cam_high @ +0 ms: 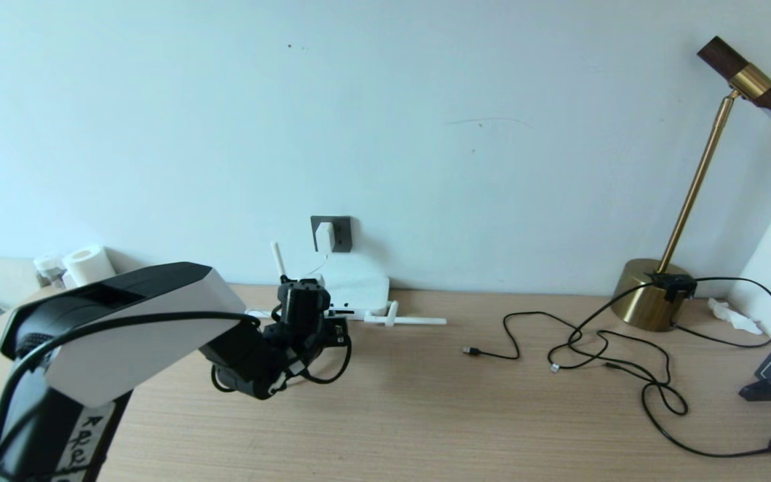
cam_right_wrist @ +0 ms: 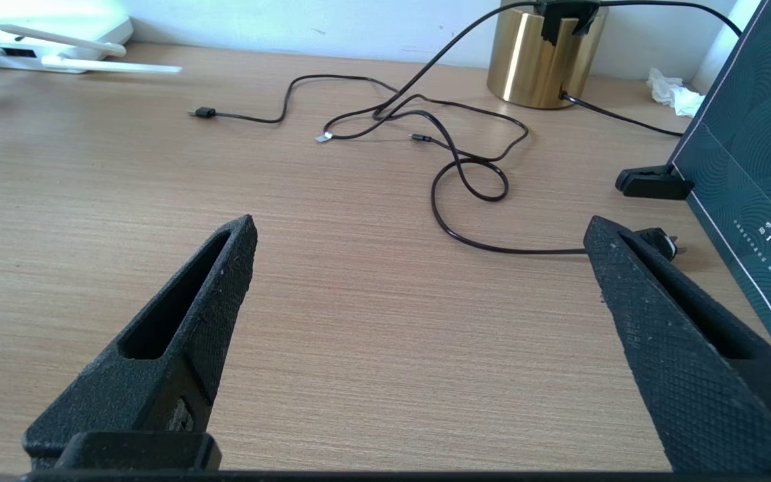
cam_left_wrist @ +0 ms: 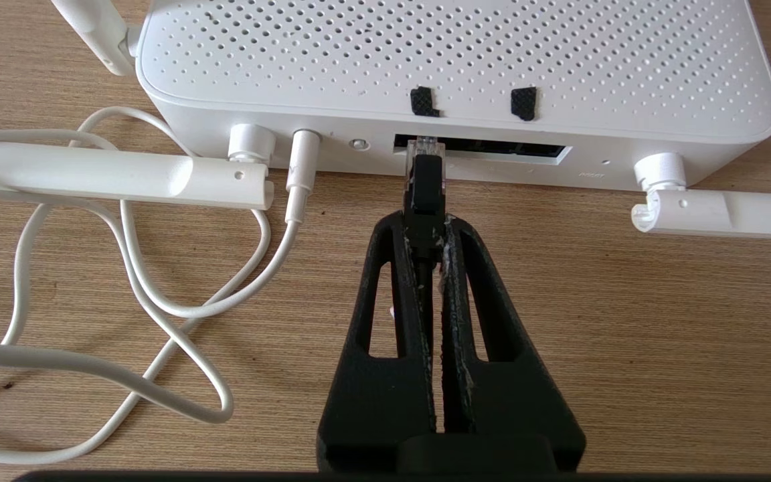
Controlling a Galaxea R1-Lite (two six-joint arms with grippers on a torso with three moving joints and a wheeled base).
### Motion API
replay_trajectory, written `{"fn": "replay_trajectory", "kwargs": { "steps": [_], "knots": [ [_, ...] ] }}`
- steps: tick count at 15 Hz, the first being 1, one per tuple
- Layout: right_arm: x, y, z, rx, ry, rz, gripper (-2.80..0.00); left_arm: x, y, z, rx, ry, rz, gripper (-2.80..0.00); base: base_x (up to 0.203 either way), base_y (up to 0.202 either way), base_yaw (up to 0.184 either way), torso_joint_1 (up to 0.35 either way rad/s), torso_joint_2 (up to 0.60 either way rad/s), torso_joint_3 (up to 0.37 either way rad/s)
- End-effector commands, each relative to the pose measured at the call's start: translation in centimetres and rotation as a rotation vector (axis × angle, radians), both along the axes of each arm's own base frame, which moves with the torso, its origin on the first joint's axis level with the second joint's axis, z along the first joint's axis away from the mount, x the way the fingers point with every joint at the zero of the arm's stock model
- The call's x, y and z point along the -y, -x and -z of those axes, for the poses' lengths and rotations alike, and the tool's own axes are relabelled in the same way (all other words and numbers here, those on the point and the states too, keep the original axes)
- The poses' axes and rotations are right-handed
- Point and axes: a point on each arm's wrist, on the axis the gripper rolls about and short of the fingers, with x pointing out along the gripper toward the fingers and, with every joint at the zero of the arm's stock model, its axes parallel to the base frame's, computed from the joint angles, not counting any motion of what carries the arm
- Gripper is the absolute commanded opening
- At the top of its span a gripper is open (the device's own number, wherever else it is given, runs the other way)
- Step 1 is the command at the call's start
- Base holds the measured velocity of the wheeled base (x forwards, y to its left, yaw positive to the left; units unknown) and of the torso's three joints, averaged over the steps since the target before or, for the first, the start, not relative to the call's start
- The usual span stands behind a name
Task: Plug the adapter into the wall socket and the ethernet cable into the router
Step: Plug cable into router interface
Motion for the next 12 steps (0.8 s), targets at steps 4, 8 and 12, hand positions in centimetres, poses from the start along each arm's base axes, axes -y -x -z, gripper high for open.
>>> {"fn": "replay_trajectory", "kwargs": {
  "steps": [4, 8, 12],
  "knots": [
    [0.00, 0.00, 0.01, -0.001, 0.000, -0.001, 0.00, -0.07, -0.15, 0.21, 0.001, 0.002, -0.006, -2.80, 0.000, 0.000, 0.000, 0.000, 0.00, 0.000],
    [0.00, -0.01, 0.00, -0.002, 0.000, -0.001, 0.00, -0.11, -0.17, 0.34, -0.002, 0.001, -0.006, -2.80, 0.000, 0.000, 0.000, 0.000, 0.00, 0.000],
    [0.00, -0.01, 0.00, -0.002, 0.000, -0.001, 0.00, -0.13, -0.18, 0.36, -0.002, 0.001, -0.007, -2.80, 0.000, 0.000, 0.000, 0.000, 0.00, 0.000]
  ]
}}
